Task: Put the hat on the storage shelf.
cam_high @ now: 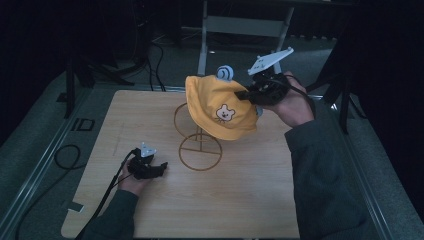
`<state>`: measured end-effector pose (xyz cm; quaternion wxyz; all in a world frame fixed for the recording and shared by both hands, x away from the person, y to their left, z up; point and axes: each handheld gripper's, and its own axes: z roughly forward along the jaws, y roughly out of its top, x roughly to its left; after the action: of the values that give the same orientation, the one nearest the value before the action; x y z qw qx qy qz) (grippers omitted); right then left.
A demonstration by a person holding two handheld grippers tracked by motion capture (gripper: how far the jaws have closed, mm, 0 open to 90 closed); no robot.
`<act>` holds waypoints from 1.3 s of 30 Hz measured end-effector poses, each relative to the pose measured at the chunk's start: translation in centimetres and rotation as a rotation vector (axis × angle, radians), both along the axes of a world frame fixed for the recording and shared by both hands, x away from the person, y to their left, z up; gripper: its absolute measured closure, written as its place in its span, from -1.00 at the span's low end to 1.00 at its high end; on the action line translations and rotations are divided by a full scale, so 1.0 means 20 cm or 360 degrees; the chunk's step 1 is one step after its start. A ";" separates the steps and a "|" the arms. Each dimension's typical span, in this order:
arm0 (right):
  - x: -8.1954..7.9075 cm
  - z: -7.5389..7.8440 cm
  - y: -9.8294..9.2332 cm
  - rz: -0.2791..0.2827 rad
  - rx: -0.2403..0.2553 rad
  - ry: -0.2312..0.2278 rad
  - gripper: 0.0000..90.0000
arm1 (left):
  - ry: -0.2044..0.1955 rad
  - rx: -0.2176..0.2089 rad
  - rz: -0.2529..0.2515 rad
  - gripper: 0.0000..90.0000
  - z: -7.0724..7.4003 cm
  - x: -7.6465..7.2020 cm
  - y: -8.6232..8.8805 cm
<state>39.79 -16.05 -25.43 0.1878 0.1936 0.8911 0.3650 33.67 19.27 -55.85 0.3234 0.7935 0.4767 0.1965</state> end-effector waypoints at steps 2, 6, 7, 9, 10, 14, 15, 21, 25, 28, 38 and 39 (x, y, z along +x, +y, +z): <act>0.01 0.00 0.02 0.0004 -0.0004 -0.0006 0.82 | -0.0001 0.0000 0.0000 -0.24 0.00 0.00 0.00; 0.03 0.00 0.06 0.0004 0.0002 -0.0003 0.82 | 0.0000 0.0001 -0.0001 -0.24 0.00 0.00 0.00; 0.03 0.00 0.08 0.0007 0.0001 -0.0001 0.82 | -0.0001 0.0001 -0.0001 -0.24 0.00 0.00 0.00; 0.04 0.00 0.10 0.0015 -0.0003 -0.0001 0.81 | 0.0000 0.0001 -0.0001 -0.24 0.00 0.00 0.00; 0.04 0.00 0.11 0.0018 -0.0010 -0.0003 0.81 | 0.0001 0.0003 -0.0004 -0.24 0.00 0.00 0.00; 0.06 -0.01 0.17 0.0024 -0.0022 0.0000 0.81 | 0.0002 0.0002 -0.0003 -0.24 0.00 0.00 0.00; 0.06 -0.01 0.18 0.0019 -0.0028 -0.0002 0.81 | 0.0002 0.0000 -0.0001 -0.24 0.00 0.00 0.00; 0.10 -0.03 0.31 0.0030 -0.0074 0.0012 0.80 | 0.0000 -0.0004 0.0002 -0.24 0.00 0.00 0.00; 0.13 -0.05 0.38 0.0020 -0.0080 0.0010 0.79 | 0.0001 -0.0002 -0.0001 -0.24 0.00 0.00 0.00; 0.14 -0.07 0.43 0.0029 -0.0090 0.0014 0.79 | 0.0000 0.0001 -0.0003 -0.24 0.00 0.00 0.00; 0.18 -0.15 0.54 -0.0032 -0.0096 0.0017 0.71 | 0.0002 0.0000 -0.0002 -0.24 0.00 0.00 0.00; 0.18 -0.16 0.54 -0.0033 -0.0113 0.0028 0.69 | 0.0003 0.0000 -0.0002 -0.24 0.00 0.00 0.00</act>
<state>43.41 -5.15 -28.70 0.1903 0.1994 0.9030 0.3295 33.73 19.29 -55.81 0.3232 0.7939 0.4764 0.1955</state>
